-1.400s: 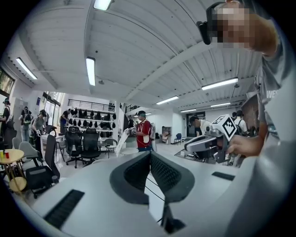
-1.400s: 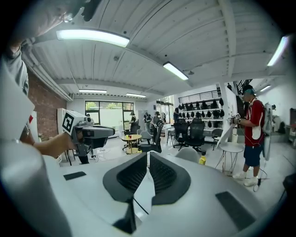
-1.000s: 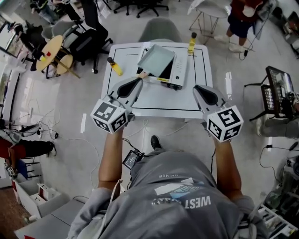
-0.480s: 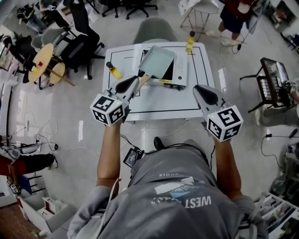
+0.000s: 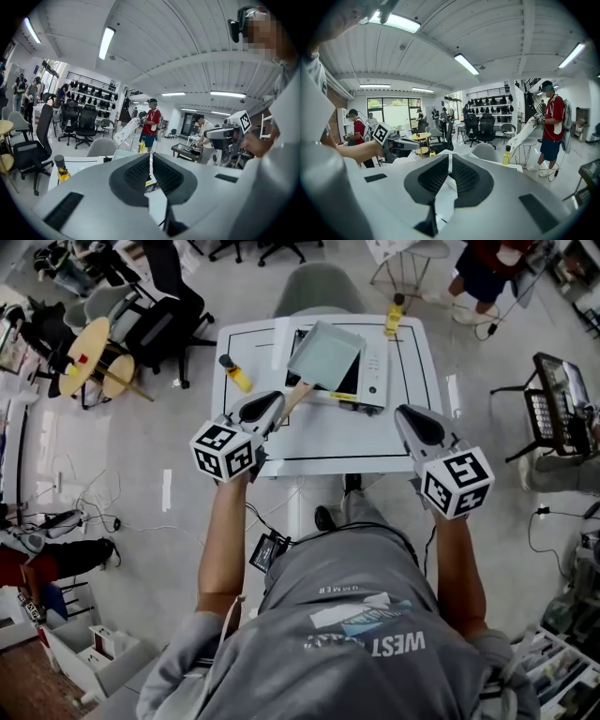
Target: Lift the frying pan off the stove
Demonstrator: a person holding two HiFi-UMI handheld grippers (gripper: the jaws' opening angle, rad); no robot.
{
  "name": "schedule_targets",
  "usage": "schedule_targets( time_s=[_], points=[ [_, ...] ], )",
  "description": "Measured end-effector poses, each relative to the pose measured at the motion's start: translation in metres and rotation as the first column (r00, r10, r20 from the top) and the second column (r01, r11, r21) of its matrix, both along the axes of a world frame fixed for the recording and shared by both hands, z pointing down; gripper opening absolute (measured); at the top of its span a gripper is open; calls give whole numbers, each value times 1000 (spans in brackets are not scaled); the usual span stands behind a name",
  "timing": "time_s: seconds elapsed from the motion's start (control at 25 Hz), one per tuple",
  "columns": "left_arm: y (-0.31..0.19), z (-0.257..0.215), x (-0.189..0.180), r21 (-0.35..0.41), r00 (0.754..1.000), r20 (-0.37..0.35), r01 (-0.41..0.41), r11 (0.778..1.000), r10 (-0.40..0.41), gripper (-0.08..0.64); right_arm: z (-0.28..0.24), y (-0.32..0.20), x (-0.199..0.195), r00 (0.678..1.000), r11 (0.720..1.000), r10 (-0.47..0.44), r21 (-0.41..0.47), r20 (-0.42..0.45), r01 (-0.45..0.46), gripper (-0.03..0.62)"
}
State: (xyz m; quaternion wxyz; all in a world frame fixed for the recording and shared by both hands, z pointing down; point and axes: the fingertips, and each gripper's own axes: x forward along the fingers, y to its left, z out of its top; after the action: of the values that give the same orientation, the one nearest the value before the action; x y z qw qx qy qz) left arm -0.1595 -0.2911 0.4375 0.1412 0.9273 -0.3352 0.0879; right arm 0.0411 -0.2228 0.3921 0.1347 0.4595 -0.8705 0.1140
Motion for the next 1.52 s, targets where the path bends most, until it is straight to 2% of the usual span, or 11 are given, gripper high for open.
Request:
schedule_targets(
  time_s=[0.36, 0.8, 0.96, 1.24, 1.52],
  points=[
    [-20, 21, -23, -69, 1000, -2, 29, 997, -29, 23, -1, -36, -33, 996, 996, -91, 9, 13, 91, 37],
    [-46, 72, -21, -207, 1000, 2, 5, 978, -5, 105, 14, -71, -31, 994, 994, -107, -29, 18, 107, 37],
    [-53, 93, -15, -267, 1000, 10, -18, 964, 21, 161, 18, -81, -30, 994, 993, -108, -45, 16, 108, 37],
    [-58, 133, 3, -371, 995, 23, -80, 925, 96, 316, 26, -96, -30, 994, 992, -111, -65, 15, 112, 38],
    [-59, 167, 9, -441, 991, 64, -79, 894, 119, 364, 34, -107, -27, 994, 990, -107, -87, 14, 108, 38]
  ],
)
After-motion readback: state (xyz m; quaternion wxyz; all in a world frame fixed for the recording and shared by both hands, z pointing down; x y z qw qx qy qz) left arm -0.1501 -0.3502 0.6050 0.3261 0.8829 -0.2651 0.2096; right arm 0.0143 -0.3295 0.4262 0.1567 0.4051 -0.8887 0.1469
